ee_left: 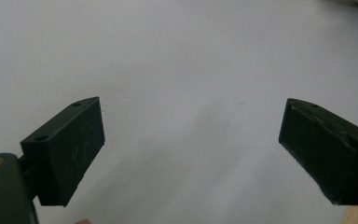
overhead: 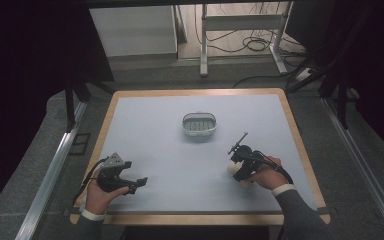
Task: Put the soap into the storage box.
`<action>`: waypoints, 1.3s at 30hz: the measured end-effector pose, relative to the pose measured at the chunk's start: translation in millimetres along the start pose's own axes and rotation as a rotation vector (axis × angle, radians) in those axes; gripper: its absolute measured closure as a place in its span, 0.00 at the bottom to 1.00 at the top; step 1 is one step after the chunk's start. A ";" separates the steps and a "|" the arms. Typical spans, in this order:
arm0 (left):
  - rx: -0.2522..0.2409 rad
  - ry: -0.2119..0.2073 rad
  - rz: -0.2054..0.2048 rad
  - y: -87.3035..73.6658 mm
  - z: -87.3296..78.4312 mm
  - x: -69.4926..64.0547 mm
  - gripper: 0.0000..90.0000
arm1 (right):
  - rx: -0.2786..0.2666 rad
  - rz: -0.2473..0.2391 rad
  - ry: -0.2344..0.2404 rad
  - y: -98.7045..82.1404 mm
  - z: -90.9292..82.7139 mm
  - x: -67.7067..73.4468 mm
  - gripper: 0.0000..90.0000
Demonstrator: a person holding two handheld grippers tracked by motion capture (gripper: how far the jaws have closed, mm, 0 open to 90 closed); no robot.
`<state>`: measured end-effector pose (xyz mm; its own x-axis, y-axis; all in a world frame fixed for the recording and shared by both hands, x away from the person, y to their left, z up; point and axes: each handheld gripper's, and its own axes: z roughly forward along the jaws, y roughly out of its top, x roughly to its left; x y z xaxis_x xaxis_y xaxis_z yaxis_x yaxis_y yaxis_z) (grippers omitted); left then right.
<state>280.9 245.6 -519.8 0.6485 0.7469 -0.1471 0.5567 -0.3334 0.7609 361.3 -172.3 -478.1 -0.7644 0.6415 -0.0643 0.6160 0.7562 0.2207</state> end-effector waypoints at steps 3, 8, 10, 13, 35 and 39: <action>-0.001 0.000 0.000 0.0 -0.3 0.1 0.08 | -0.014 0.002 -0.004 0.2 -5.8 -3.5 0.55; -0.003 0.001 -0.001 0.0 -1.3 0.6 0.08 | -0.021 0.003 -0.014 1.1 -10.5 -6.3 0.55; -0.002 0.002 -0.001 0.0 -1.3 0.7 0.08 | -0.020 -0.002 -0.014 1.8 -11.2 -6.8 0.55; -0.002 0.003 -0.001 0.0 -0.9 0.5 0.08 | -0.018 -0.006 -0.013 3.3 -13.4 -6.9 0.55; -0.001 0.005 0.000 0.0 -2.1 1.3 0.08 | -0.093 -0.025 -0.024 23.3 -38.3 -23.0 0.55; -0.008 0.006 -0.004 0.0 -2.7 1.3 0.08 | -0.103 -0.027 -0.025 28.0 -40.4 -26.4 0.55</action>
<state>280.4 248.1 -518.4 0.6431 0.7515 -0.1470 0.5553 -0.3256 0.7653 391.1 -173.3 -430.8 -0.7750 0.6247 -0.0952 0.5711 0.7570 0.3175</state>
